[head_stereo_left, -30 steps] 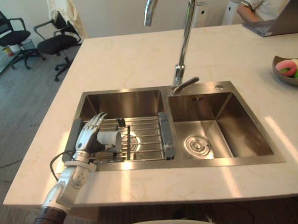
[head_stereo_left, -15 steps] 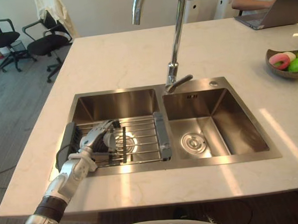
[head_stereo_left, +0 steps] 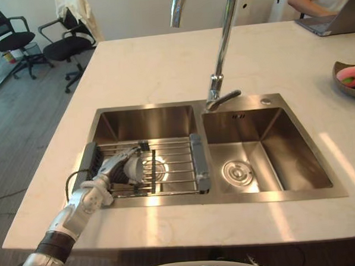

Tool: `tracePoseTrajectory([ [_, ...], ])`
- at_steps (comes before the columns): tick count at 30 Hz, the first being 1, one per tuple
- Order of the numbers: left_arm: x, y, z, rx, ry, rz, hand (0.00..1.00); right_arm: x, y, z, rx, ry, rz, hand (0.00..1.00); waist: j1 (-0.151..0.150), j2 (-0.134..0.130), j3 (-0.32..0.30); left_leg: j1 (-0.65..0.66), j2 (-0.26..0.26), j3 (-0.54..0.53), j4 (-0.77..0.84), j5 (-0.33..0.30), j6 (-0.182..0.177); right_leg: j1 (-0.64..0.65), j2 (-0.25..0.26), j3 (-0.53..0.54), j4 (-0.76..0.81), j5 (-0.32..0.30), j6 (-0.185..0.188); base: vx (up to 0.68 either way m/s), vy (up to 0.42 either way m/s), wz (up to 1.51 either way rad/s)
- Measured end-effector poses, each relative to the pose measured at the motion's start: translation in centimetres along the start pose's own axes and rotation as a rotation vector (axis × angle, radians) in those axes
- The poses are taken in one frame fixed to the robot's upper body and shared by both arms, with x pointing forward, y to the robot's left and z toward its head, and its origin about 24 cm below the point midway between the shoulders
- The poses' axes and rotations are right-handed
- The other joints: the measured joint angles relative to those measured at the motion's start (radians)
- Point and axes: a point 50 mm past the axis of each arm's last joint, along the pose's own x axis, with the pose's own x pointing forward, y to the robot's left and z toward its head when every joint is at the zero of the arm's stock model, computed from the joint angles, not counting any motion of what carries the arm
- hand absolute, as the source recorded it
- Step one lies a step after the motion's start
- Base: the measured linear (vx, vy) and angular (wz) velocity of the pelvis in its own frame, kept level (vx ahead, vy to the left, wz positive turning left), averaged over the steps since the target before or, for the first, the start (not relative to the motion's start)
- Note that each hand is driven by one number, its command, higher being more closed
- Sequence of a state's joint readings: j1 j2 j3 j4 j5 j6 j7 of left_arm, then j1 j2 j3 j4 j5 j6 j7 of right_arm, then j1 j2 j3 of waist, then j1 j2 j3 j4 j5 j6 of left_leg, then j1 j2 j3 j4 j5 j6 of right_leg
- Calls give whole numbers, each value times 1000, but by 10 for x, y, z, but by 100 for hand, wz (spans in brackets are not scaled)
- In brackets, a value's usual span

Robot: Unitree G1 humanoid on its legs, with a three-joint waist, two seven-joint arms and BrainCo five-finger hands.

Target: Walk over to the sink, pick up the cup, carry it to the dishwasher, place the cup inside the dishwasher, then close the dishwasher door

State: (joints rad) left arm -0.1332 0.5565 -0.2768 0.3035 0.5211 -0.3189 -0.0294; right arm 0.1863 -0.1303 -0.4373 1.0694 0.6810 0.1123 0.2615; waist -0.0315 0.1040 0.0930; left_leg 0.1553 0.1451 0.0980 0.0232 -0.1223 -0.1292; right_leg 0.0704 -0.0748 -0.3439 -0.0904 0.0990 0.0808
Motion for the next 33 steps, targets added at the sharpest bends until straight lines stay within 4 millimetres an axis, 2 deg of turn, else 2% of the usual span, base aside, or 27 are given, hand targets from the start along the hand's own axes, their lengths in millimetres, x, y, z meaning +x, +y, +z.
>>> tracePoseTrajectory([
  [6,-4,1,0,13,-15,-1,0,1,2,5,-5,-9,3,0,20,4,2,-11,-10,-21,0,14,2,9,-13,-31,0,-2,2,-26,12,17],
  [14,-10,1,-5,22,10,16,0,1,2,8,-17,-11,3,0,29,2,2,-17,-16,-45,-9,29,7,19,-22,-63,0,-1,1,-32,10,11],
  [33,-5,-12,-2,89,36,-47,0,1,1,5,-37,2,-3,0,14,-9,0,6,-1,16,-8,17,3,16,-6,-16,0,6,-4,-8,9,-7],
])
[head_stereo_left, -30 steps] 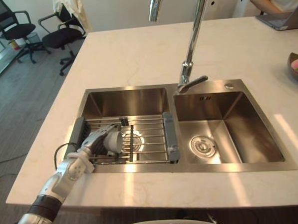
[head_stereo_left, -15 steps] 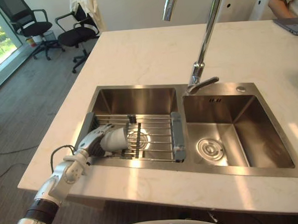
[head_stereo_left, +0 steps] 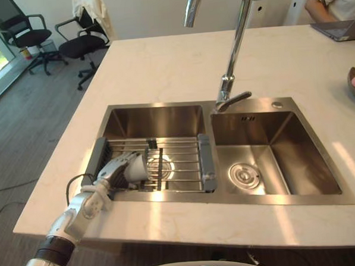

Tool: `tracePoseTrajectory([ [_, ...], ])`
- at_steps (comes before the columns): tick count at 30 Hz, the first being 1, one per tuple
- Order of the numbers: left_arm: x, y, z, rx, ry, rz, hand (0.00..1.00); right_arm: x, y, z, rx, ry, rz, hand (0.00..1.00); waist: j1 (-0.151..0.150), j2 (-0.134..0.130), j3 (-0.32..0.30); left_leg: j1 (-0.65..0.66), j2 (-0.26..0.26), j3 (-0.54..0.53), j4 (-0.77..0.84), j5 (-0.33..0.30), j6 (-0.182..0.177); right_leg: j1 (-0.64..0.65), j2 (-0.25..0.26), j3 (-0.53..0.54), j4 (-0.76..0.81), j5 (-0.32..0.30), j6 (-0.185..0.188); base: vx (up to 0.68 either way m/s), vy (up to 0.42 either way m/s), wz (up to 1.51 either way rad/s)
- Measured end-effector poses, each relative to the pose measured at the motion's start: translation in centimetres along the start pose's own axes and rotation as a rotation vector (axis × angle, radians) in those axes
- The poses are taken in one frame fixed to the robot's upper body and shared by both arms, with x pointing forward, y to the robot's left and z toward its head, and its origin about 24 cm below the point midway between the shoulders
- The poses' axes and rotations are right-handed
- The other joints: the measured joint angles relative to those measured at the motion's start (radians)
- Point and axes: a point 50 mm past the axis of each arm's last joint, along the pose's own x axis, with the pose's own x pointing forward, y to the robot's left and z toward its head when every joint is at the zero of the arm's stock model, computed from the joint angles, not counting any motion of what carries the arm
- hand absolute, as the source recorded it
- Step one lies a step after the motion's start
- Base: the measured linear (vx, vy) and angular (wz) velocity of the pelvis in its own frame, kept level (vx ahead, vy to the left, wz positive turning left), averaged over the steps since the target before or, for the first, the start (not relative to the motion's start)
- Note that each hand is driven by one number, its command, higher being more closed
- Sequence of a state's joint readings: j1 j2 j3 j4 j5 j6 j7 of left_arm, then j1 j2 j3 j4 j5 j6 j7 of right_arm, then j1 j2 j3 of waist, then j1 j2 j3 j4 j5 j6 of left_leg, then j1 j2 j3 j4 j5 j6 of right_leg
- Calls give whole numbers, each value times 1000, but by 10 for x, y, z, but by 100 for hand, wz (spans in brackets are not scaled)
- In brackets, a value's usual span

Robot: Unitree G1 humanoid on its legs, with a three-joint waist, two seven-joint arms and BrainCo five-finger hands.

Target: Walk over to the sink, pick up the cup, carry it to the dishwasher, place the cup inside the dishwasher, then close the dishwasher door

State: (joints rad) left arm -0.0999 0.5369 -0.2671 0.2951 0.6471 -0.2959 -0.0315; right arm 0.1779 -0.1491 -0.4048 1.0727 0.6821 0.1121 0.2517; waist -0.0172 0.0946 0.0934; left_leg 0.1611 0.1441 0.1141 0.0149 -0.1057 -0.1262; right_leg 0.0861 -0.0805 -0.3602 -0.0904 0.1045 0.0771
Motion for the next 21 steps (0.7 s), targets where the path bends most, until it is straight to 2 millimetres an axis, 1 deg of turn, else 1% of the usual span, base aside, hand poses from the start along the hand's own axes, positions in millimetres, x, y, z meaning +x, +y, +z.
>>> tracePoseTrajectory([
  [7,4,-8,-7,17,53,-79,0,-1,-3,-3,2,5,-7,0,-9,8,-4,12,10,32,0,-8,0,-2,13,28,0,-3,-2,-29,6,-12],
  [12,8,-6,-11,17,93,-136,0,-3,-7,-6,4,12,-18,0,-9,10,-4,13,14,44,-1,-14,-4,-3,17,36,0,-5,-4,-15,7,-5],
  [13,10,-6,-13,17,109,-160,100,-3,-6,-5,3,11,-16,0,-9,10,-5,15,14,53,0,-15,-3,-7,18,45,0,-4,-6,-5,18,-18],
  [15,12,-6,-16,13,125,-206,100,-3,-6,-5,3,10,-15,0,-17,12,-6,13,14,62,-1,-15,-2,-15,18,52,0,-1,-8,8,24,-17],
  [17,16,-5,-13,-1,111,-235,100,-4,-10,-7,5,16,-26,0,-21,18,-10,16,13,68,-1,-13,1,-17,18,56,0,2,-11,42,31,-7],
  [21,19,-5,-8,-9,83,-236,100,-5,-11,-9,5,19,-30,0,-22,22,-13,19,13,73,0,-15,-1,-17,18,61,0,3,-11,22,20,-3],
])
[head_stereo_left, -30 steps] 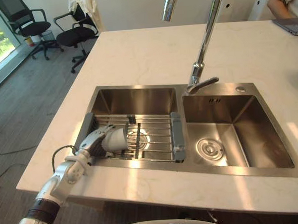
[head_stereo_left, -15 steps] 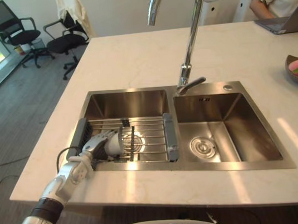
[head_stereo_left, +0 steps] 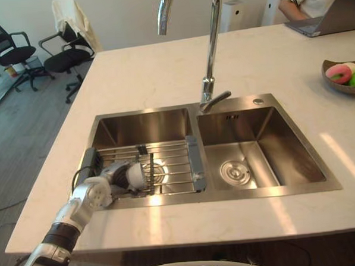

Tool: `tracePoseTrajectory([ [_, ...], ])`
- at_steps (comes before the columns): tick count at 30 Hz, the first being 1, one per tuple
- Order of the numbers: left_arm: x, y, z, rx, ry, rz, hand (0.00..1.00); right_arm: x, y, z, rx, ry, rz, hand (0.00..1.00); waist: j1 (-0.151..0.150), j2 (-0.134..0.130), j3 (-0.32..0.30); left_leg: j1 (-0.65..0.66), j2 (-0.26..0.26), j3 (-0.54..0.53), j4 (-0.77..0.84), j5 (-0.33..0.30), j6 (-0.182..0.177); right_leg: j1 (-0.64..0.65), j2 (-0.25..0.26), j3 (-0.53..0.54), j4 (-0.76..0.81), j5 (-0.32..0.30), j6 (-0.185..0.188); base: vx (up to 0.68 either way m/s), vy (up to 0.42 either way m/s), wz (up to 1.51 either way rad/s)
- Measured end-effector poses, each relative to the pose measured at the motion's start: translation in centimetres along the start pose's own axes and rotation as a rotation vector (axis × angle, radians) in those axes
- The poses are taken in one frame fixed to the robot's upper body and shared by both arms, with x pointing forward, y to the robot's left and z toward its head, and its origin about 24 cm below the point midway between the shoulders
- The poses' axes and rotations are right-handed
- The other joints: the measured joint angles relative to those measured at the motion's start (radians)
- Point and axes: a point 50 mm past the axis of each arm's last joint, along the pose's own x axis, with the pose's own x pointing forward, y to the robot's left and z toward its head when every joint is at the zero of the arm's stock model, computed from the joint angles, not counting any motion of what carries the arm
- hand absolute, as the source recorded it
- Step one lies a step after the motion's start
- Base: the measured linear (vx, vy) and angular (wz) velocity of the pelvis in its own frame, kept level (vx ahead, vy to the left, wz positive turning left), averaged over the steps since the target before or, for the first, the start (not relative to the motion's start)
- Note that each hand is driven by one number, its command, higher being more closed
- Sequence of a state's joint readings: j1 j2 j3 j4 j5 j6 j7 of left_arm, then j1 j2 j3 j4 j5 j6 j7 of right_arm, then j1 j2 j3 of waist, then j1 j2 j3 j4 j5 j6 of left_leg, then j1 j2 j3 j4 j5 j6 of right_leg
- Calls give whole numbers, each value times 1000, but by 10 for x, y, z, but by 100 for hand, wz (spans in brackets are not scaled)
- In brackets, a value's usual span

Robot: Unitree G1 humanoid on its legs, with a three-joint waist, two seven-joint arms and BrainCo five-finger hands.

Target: Walk over to the sink, pick up the cup, carry it to the dishwasher, place the cup inside the dishwasher, then close the dishwasher door

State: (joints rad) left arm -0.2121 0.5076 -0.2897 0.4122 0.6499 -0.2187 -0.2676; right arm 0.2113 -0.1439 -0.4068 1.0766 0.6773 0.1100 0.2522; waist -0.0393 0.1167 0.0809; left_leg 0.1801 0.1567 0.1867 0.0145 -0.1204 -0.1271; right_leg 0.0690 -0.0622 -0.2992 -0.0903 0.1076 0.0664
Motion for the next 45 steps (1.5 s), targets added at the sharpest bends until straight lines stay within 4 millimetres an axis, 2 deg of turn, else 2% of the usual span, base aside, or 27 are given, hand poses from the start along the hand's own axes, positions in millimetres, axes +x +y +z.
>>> tracePoseTrajectory([
  [9,2,-3,4,19,-32,64,100,0,0,1,5,-5,-1,0,-7,1,1,-2,-1,-16,0,1,-2,1,-3,-15,0,-3,3,0,3,4],
  [15,-5,12,3,-68,-41,279,100,0,0,0,19,-9,0,0,-8,1,4,-6,0,-25,0,3,0,1,-3,-19,0,-3,2,1,3,1],
  [17,-19,44,-11,-208,-9,518,100,1,3,-4,47,-15,8,0,-11,-19,19,-14,0,-37,-2,11,-1,0,-3,-31,0,-4,0,5,4,11],
  [18,-25,53,-18,-257,7,597,100,0,3,-5,63,-16,6,0,-14,-25,19,-18,1,-44,-2,13,-1,0,-3,-37,0,-4,0,12,1,20],
  [20,-57,88,-47,-398,93,905,100,-2,-2,-7,94,-31,-10,0,-6,-30,17,-20,2,-50,-2,15,-1,2,-3,-45,0,-4,1,34,14,12],
  [22,-82,110,-57,-476,97,1122,100,-3,-3,-8,97,-35,-17,0,16,-29,18,-21,-1,-51,-1,15,-2,5,-6,-52,0,-4,2,30,23,7],
  [25,-112,134,-52,-602,-20,1358,100,-3,-1,-11,125,-50,-12,0,39,-29,18,-22,-9,-81,-1,22,1,26,-16,-93,0,-8,7,0,19,31],
  [26,-117,136,-51,-632,-52,1391,100,-3,-1,-12,125,-53,-12,0,43,-31,13,-27,-13,-83,-1,26,4,24,-20,-96,0,-8,7,-52,42,33],
  [27,-128,140,-46,-813,-198,1482,100,-3,-2,-12,143,-66,-17,0,63,-30,0,-42,-25,-87,-1,38,10,16,-32,-103,0,-8,7,-48,36,21],
  [29,-133,140,-46,-996,-326,1516,100,-4,-2,-13,159,-72,-22,0,68,-29,-4,-46,-33,-98,-1,46,12,19,-40,-113,0,-5,9,-45,28,20],
  [31,-146,131,-55,-1407,-614,1586,100,-5,-6,-16,186,-76,-43,0,76,-29,-25,-51,-39,-107,-1,56,18,20,-46,-124,0,-4,8,-85,24,16],
  [34,-165,117,-68,-1567,-780,1725,100,-7,-10,-20,191,-69,-57,0,86,-34,-38,-56,-43,-109,-3,66,23,19,-51,-131,0,-7,-2,-93,9,7],
  [36,-178,114,-73,-1572,-828,1781,100,-9,-14,-22,173,-60,-72,0,103,-38,-41,-70,-44,-114,1,61,33,23,-55,-158,0,-6,-4,-137,9,17],
  [38,-193,109,-82,-1553,-863,1847,100,-11,-18,-28,174,-49,-98,0,125,-39,-68,-107,-50,-165,21,49,44,18,-73,-210,30,-2,-7,-108,20,42],
  [39,-197,107,-85,-1546,-858,1865,100,-11,-19,-29,172,-47,-103,0,127,-43,-69,-106,-57,-182,21,50,46,8,-84,-215,75,-21,-6,-52,45,65],
  [40,-203,104,-92,-1537,-834,1908,100,-11,-20,-27,168,-50,-107,0,130,-42,-69,-112,-70,-222,23,62,50,-32,-121,-228,205,-83,-4,-64,24,76],
  [41,-209,101,-100,-1527,-803,1937,100,-11,-20,-26,165,-49,-108,0,128,-55,-72,-126,-90,-256,32,69,55,-74,-167,-217,337,-148,8,-77,2,87],
  [42,-211,101,-104,-1525,-795,1941,100,-11,-20,-27,167,-39,-109,0,126,-63,-73,-134,-103,-278,39,72,56,-91,-186,-188,391,-179,9,-74,-64,120],
  [43,-211,104,-108,-1542,-802,1930,100,-11,-20,-32,174,-2,-117,0,119,-78,-71,-149,-131,-336,39,85,60,-108,-196,-67,459,-237,1,-67,-123,163],
  [44,-209,108,-108,-1560,-832,1906,100,-12,-21,-39,182,40,-126,0,116,-84,-72,-171,-153,-394,37,102,65,-104,-189,29,473,-290,11,-55,-149,174],
  [45,-209,110,-108,-1557,-845,1897,100,-11,-20,-41,181,53,-125,0,117,-85,-72,-182,-161,-417,33,110,64,-104,-185,45,471,-306,35,-57,-184,178],
])
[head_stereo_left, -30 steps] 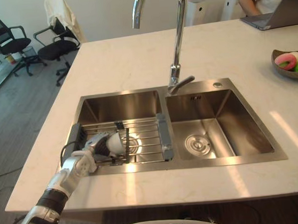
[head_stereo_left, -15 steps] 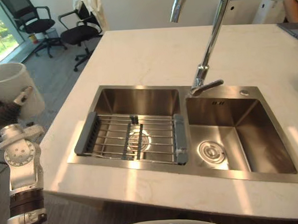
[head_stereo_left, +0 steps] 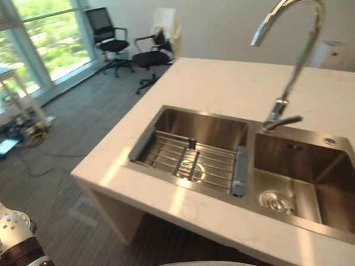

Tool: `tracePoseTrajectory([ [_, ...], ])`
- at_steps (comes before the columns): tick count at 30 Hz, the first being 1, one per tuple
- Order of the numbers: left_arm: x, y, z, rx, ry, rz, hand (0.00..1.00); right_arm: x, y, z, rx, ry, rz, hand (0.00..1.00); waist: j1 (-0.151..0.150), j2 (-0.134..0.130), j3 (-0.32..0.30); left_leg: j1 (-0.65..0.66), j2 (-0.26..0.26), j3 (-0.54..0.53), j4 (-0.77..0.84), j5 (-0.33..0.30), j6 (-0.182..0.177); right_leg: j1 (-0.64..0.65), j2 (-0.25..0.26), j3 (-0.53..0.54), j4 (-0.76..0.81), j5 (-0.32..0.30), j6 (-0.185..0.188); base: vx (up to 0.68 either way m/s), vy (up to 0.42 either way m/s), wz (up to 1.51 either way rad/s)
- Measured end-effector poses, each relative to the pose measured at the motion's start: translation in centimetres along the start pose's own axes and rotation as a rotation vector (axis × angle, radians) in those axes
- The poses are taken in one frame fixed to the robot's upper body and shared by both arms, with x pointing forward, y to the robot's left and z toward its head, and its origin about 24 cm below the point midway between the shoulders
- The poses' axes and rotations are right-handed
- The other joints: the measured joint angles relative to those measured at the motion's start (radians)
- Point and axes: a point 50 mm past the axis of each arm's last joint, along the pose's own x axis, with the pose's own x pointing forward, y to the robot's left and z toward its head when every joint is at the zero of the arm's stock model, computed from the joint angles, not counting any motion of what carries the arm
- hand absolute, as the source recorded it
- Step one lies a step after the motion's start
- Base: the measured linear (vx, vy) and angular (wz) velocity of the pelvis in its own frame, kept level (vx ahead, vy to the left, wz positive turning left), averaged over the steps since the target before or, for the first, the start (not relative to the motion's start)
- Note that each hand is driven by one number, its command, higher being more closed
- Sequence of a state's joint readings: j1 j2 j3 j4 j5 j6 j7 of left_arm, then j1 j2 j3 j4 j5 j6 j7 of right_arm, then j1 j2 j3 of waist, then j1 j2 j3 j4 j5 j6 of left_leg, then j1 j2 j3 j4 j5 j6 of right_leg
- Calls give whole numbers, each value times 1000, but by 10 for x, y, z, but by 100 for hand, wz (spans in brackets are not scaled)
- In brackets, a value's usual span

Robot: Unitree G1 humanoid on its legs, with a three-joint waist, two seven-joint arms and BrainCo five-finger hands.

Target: Walk over to the sink, pick up the cup, carry it to the dishwasher, place the cup inside the dishwasher, then close the dishwasher door

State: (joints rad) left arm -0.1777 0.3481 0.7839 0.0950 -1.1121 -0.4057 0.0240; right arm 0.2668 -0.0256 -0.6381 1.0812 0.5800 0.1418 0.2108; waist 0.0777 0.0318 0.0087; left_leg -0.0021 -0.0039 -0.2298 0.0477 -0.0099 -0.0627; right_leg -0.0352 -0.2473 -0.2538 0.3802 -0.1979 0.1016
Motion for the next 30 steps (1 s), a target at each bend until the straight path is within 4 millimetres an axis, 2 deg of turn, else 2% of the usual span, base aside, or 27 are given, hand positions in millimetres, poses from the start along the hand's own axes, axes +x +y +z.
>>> tracePoseTrajectory([
  [1,1,-4,0,-9,1,-25,100,-1,-3,-2,-11,16,-14,0,1,9,-3,-15,-3,-34,-8,15,5,6,12,-7,0,-21,19,-42,-148,129],
  [2,2,-7,2,-15,-6,-41,100,-1,-4,-3,-18,23,-15,0,11,5,-10,-15,1,-38,-18,24,5,10,14,-22,0,-27,17,-14,-162,133],
  [3,3,-19,8,-32,-27,-86,100,-2,-6,-1,-38,35,-21,0,29,24,-5,-21,23,-23,-25,43,5,25,17,-63,3,-34,14,-42,-163,99],
  [5,5,-37,18,-55,-65,-156,100,-2,-6,1,-80,61,-25,0,40,22,-3,-30,46,16,-31,51,16,37,21,-94,30,-56,9,-76,-166,76],
  [6,5,-46,20,-49,-74,-182,100,-1,-3,2,-102,73,-19,0,43,13,3,-34,53,44,-33,62,32,38,19,-93,66,-82,3,-68,-114,56],
  [9,0,-55,11,-35,-16,-202,100,1,1,8,-155,81,-11,0,28,-1,17,-28,75,151,-36,64,66,61,8,-115,121,-132,-9,-58,-125,77],
  [10,-5,-60,-1,-9,49,-227,100,1,2,8,-151,77,-6,0,10,-7,44,-26,100,252,-31,59,122,98,6,-149,117,-141,-12,-36,-104,94],
  [11,-7,-61,-4,1,72,-234,100,1,1,6,-139,79,-8,0,6,-2,47,-25,112,294,-36,48,133,109,4,-167,110,-141,-13,-25,-84,103],
  [12,-9,-60,-9,11,107,-237,100,0,-2,5,-126,80,-12,0,-2,6,49,-27,128,362,-39,12,151,124,7,-185,89,-136,-20,0,-8,82],
  [13,-13,-61,-15,21,149,-249,100,-1,-6,1,-117,88,-24,0,-6,-5,47,-30,139,431,-42,-17,152,138,-7,-209,54,-115,-43,10,74,89],
  [14,-17,-65,-21,40,176,-277,100,-2,-9,0,-103,92,-32,0,-1,-13,52,-53,145,480,22,1,152,136,-39,-249,47,-102,-50,27,111,73],
  [15,-19,-67,-25,48,189,-294,100,-2,-8,-1,-99,95,-32,0,-1,-13,57,-66,152,497,81,3,156,137,-47,-264,40,-92,-46,37,109,56],
  [16,-23,-71,-31,44,219,-328,100,-2,-9,0,-88,93,-37,0,4,-12,60,-82,194,556,204,-3,173,141,-54,-288,30,-76,-39,106,24,61],
  [17,-29,-77,-40,38,261,-371,100,-2,-11,6,-89,76,-40,0,-1,5,74,-63,229,650,264,93,255,165,-50,-303,69,-69,-15,101,0,88],
  [18,-35,-81,-51,27,305,-391,100,-3,-11,8,-90,71,-41,0,-18,-6,88,-74,202,692,270,113,270,167,-78,-302,110,-70,-28,47,52,167],
  [19,-59,-86,-77,-26,429,-406,100,-3,-14,9,-61,55,-47,0,-50,0,105,-82,159,736,222,211,340,137,-92,-281,166,-95,-76,-117,76,259],
  [20,-80,-95,-94,-89,501,-411,100,-4,-17,0,2,57,-59,0,-99,-37,112,-90,109,708,110,323,313,126,-32,-250,56,-87,-112,-144,64,261],
  [21,-84,-101,-97,-103,507,-435,100,-4,-13,-12,23,78,-46,0,-93,-72,124,-91,86,747,163,275,349,113,-53,-250,12,-35,-97,-183,-38,208],
  [22,-96,-101,-102,-96,544,-445,100,-3,-12,-13,3,75,-44,0,-93,-65,142,-86,138,789,374,75,253,120,-80,-290,24,-41,-63,-175,-12,95],
  [23,-102,-101,-105,-71,570,-459,100,-2,-13,-5,-18,67,-46,0,-84,-49,143,-37,177,777,475,-38,144,120,-76,-295,13,-37,-56,-178,31,62],
  [24,-107,-104,-107,-66,589,-475,100,-2,-13,-2,-36,67,-48,0,-87,-32,141,5,190,780,457,-80,93,126,-72,-298,5,-31,-50,-115,171,50],
  [25,-115,-113,-113,-71,622,-511,100,-3,-16,4,-66,60,-55,0,-99,7,138,108,188,761,294,-123,20,141,-59,-318,-14,-7,-30,-49,192,59],
  [26,-120,-119,-115,-83,639,-530,100,-3,-15,8,-71,51,-57,0,-105,25,135,139,161,739,196,-147,15,136,-57,-329,-12,5,-20,-70,252,66],
  [27,-131,-125,-122,-95,697,-548,100,-1,-11,8,-74,52,-53,0,-109,18,134,168,94,730,84,-74,30,139,-78,-314,-36,29,-6,-95,221,63],
  [28,-143,-131,-126,-109,748,-563,100,0,-8,4,-71,67,-50,0,-112,16,132,184,56,711,8,-41,40,142,-77,-308,-77,63,11,-94,196,56],
  [30,-161,-137,-132,-129,823,-578,100,0,-8,3,-72,72,-53,0,-115,18,124,168,22,669,-57,-20,51,141,-66,-288,-125,90,20,-72,150,68],
])
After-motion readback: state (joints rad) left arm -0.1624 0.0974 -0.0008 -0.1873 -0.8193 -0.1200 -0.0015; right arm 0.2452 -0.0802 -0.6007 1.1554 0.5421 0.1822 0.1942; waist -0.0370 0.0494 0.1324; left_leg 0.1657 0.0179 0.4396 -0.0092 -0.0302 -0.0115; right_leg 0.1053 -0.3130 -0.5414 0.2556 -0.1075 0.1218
